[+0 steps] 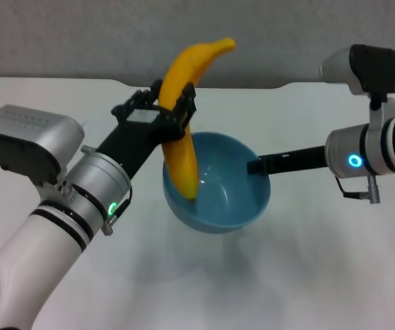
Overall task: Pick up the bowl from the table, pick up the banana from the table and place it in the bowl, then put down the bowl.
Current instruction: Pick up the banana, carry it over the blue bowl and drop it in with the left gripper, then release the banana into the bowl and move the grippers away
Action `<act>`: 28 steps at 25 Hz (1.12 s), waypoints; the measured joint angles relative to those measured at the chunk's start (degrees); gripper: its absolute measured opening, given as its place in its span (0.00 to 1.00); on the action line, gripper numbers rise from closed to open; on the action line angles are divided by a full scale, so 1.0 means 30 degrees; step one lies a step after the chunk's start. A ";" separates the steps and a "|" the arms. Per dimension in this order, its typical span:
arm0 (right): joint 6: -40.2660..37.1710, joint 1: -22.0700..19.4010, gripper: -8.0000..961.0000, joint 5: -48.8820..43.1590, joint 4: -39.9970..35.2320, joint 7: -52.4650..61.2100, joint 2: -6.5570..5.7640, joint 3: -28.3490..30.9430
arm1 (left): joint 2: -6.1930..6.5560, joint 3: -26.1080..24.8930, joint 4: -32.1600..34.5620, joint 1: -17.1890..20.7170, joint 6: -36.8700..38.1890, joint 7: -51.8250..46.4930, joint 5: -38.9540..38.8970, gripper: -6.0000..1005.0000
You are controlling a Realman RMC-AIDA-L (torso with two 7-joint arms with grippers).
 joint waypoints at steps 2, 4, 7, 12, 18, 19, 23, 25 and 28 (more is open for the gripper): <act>-0.0013 0.0075 0.14 0.0011 -0.0060 0.0000 -0.0001 -0.0015 | -0.0018 0.0180 0.0586 -0.0247 0.0367 -0.0549 0.0010 0.64; -0.0019 0.0168 0.14 0.0014 -0.0066 0.0000 -0.0001 -0.0016 | -0.0028 0.0477 0.1247 -0.0530 0.1092 -0.1011 0.0102 0.64; -0.0037 0.0352 0.14 0.0178 -0.0068 0.0000 0.0002 -0.0156 | -0.0029 0.0921 0.2170 -0.0907 0.2138 -0.1295 0.0184 0.65; -0.0062 0.0488 0.15 0.0488 -0.0068 -0.0004 0.0006 -0.0604 | -0.0015 0.1569 0.3125 -0.1145 0.3376 -0.1501 0.0216 0.67; -0.0073 0.0427 0.15 0.0498 -0.0073 -0.0009 0.0004 -0.0603 | -0.0040 0.1886 0.3991 -0.1277 0.3686 -0.1707 0.0229 0.68; -0.0065 0.0398 0.15 0.0501 -0.0066 -0.0009 0.0003 -0.0604 | -0.0042 0.1894 0.4093 -0.1304 0.3725 -0.1789 0.0226 0.69; -0.0020 0.0309 0.16 0.0507 0.0030 -0.0009 -0.0017 -0.0548 | -0.0061 0.1923 0.4435 -0.1388 0.3833 -0.2185 0.0213 0.70; -0.0031 0.0288 0.16 0.0494 0.0107 -0.0009 -0.0042 -0.0493 | -0.0060 0.1858 0.4521 -0.1389 0.3836 -0.2185 0.0167 0.70; -0.0049 0.0232 0.16 0.0401 0.0289 -0.0009 -0.0061 -0.0438 | -0.0042 0.1482 0.4549 -0.1287 0.4049 -0.2214 0.0061 0.83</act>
